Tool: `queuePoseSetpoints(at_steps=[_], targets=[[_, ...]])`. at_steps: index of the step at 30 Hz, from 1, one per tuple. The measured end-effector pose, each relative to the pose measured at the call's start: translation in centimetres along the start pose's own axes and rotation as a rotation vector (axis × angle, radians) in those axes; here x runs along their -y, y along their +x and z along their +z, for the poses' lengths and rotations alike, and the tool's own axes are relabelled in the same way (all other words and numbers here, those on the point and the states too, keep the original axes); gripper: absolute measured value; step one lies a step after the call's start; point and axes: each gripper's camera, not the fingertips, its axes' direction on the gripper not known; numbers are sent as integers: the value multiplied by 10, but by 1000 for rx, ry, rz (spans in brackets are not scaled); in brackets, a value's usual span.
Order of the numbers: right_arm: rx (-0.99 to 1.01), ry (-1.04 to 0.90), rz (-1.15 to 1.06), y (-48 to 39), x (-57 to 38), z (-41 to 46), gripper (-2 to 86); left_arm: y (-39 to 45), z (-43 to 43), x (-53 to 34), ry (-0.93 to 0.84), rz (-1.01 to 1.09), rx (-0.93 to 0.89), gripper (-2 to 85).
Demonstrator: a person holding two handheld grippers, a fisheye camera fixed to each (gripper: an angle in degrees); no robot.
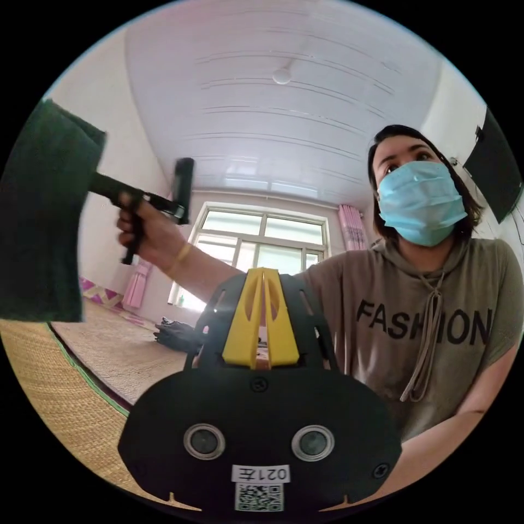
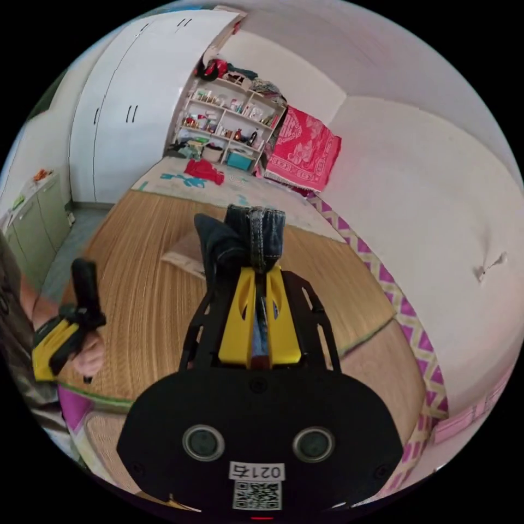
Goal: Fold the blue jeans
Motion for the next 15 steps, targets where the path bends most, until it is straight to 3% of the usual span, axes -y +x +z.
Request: queuePoseSetpoints(at_steps=[6, 9, 15], targets=[[114, -257, 39, -152, -143, -15, 10, -32, 6, -3, 30, -157, 156, -9], [177, -246, 120, -212, -199, -13, 21, -22, 2, 23, -14, -228, 256, -9], [90, -199, 248, -248, -248, -24, 65, 3, -53, 10, -23, -403, 596, -9]])
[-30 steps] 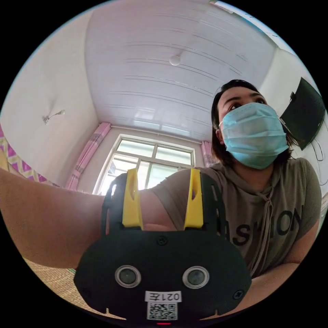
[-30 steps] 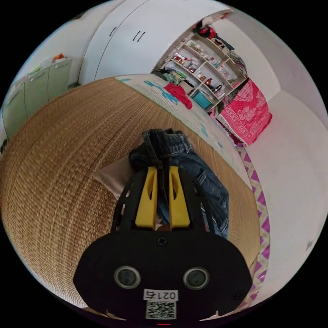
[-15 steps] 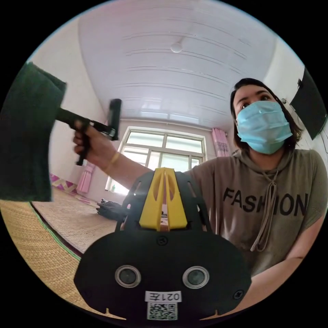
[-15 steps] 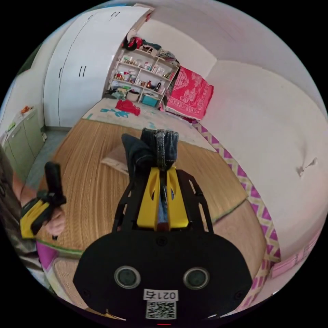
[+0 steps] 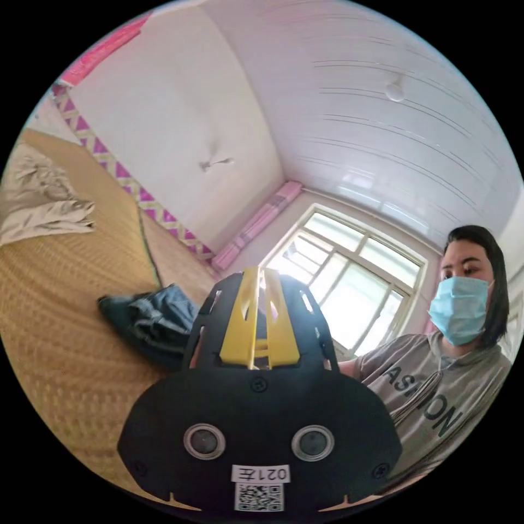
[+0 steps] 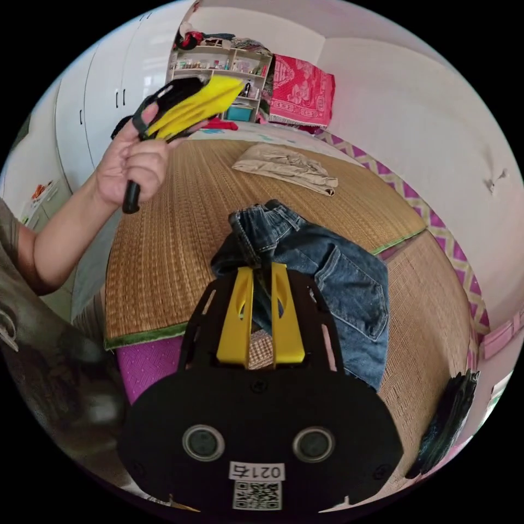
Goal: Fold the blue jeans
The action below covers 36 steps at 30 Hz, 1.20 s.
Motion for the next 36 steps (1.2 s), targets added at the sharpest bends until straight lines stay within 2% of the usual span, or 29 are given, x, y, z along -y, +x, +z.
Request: queuePoseSetpoints(at_steps=[7, 8, 12, 14, 16, 18, 21, 25, 27, 29, 32, 35, 36], targets=[[29, 19, -116, -14, -43, -13, 138, -26, 2, -48, -80, -152, 201, -9], [45, 19, -139, -19, -50, -9, 137, -29, 12, -53, -98, -168, 228, -9], [-113, -35, -279, -54, -80, 39, 115, -30, 54, -63, -148, -181, 316, -8], [-106, -20, -243, -51, -96, 50, 96, -28, 75, -69, -142, -190, 356, -8], [1, 38, -97, -19, -115, 40, 69, -26, 87, -71, -135, -203, 371, -8], [190, 188, 222, 66, -153, 10, 52, -25, 98, -72, -129, -218, 409, -7], [299, 353, 530, 180, -223, -32, 49, -29, 131, -66, -168, -249, 483, 3], [227, 476, 810, 296, -333, -82, 49, -58, 211, -49, -330, -324, 611, 63], [148, 527, 991, 359, -425, -109, 48, -73, 246, -43, -413, -330, 675, 68], [116, 532, 1121, 397, -501, -119, 48, -81, 274, -30, -420, -318, 701, 63], [75, 392, 1312, 428, -628, -109, 45, -88, 324, -10, -515, -268, 720, 59], [83, 247, 1464, 412, -755, -89, 38, -89, 389, 8, -650, -158, 752, 54], [122, 284, 1499, 397, -803, -85, 36, -87, 402, 10, -676, -132, 761, 53]])
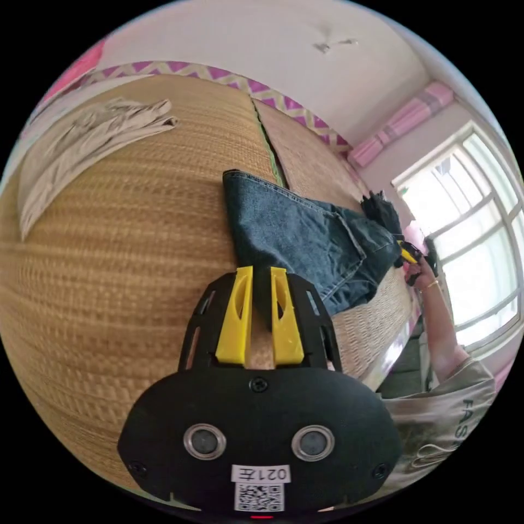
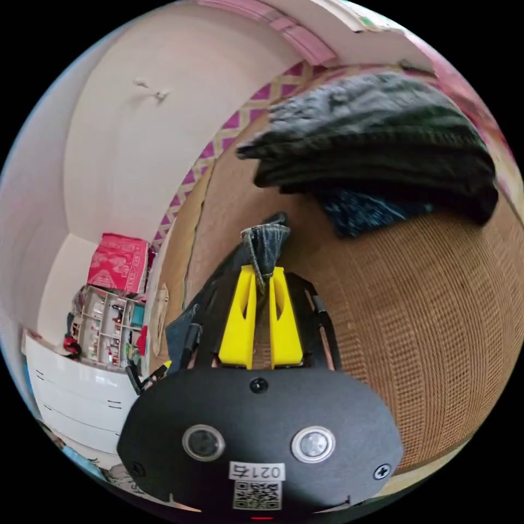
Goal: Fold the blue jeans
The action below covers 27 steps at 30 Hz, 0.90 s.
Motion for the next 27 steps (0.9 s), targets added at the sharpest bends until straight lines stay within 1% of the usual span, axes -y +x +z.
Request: queuePoseSetpoints(at_steps=[2, 4, 6, 7, 8, 9, 10, 11, 12, 13, 14, 16, 17, 20, 24, 26, 27], targets=[[96, 12, 52, 60, -28, -19, 35, 36, 17, 26, -45, 96, 63, 51], [131, 28, 64, 101, -52, -37, 34, 64, 26, 38, -75, 163, 93, 45], [146, 51, 42, 140, -75, -58, 34, 94, 18, 41, -28, 213, 136, 23], [143, 54, 37, 148, -80, -61, 34, 122, 6, 37, 63, 273, 129, 14], [130, 47, 32, 167, -88, -63, 35, 158, 2, 33, 94, 356, 77, 14], [118, 38, 28, 184, -96, -60, 37, 178, 5, 32, 86, 407, 43, 24], [112, 40, 14, 191, -101, -58, 38, 222, 17, 27, 47, 509, -3, 44], [89, 54, -28, 199, -111, -54, 40, 266, 35, 20, 1, 603, 1, 55], [101, 61, -33, 205, -116, -55, 41, 288, 45, 16, -21, 649, 15, 61], [97, 64, -44, 206, -119, -56, 42, 327, 67, 7, -49, 738, 56, 68], [84, 61, -48, 211, -124, -55, 43, 359, 88, 0, -62, 807, 122, 72], [110, 62, -31, 225, -132, -55, 44, 391, 115, -4, -68, 869, 193, 75], [131, 63, -16, 235, -138, -55, 44, 403, 130, -2, -105, 885, 176, 77], [105, 62, -20, 244, -149, -54, 44, 415, 150, 7, -167, 881, 132, 84], [117, 61, -13, 260, -164, -54, 43, 410, 163, 7, -220, 895, 153, 82], [115, 61, -14, 264, -170, -54, 42, 396, 166, 2, -215, 897, 202, 53], [116, 62, -14, 267, -174, -54, 42, 391, 164, 2, -207, 889, 195, 40]])
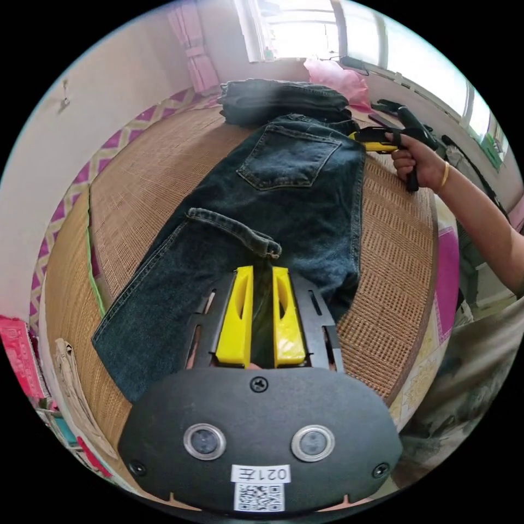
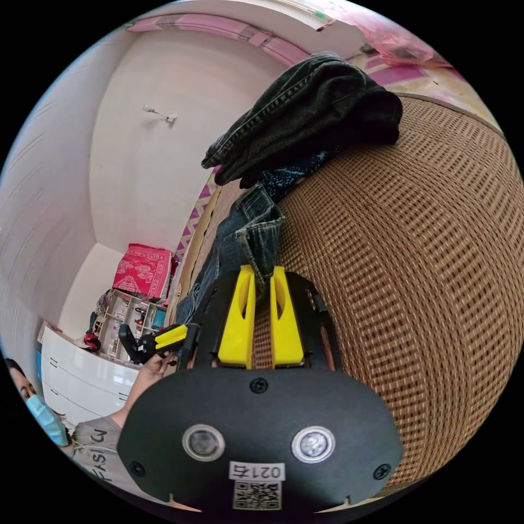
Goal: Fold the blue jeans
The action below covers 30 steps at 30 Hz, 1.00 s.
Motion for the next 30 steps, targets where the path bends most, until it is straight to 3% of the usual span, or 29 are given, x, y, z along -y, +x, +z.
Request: queuePoseSetpoints(at_steps=[3, 6, 8, 11, 14, 19, 23, 28, 30], targets=[[1, 1, 0, 5, -8, -1, 42, -41, -28, -41, 134, -183, -93, 0], [1, 2, 2, 9, -15, -2, 42, -112, -111, -138, 441, -470, -216, -7], [1, 1, 3, 10, -18, -2, 42, -168, -190, -249, 629, -628, -182, -9], [2, 1, 6, 11, -22, -1, 43, -234, -269, -406, 762, -823, -82, -9], [3, 3, 8, 10, -24, -1, 43, -285, -306, -559, 771, -1051, 71, -9], [-8, -7, 13, 3, -23, 5, 44, -347, -218, -733, 533, -1428, -92, -9], [-3, -11, 21, -5, -19, 9, 45, -349, -164, -816, 705, -1553, -297, -8], [20, -42, 49, -15, -7, 14, 48, -352, -157, -844, 770, -1572, -350, 2], [121, -80, 107, -10, 4, 14, 55, -352, -162, -849, 778, -1559, -356, 13]])
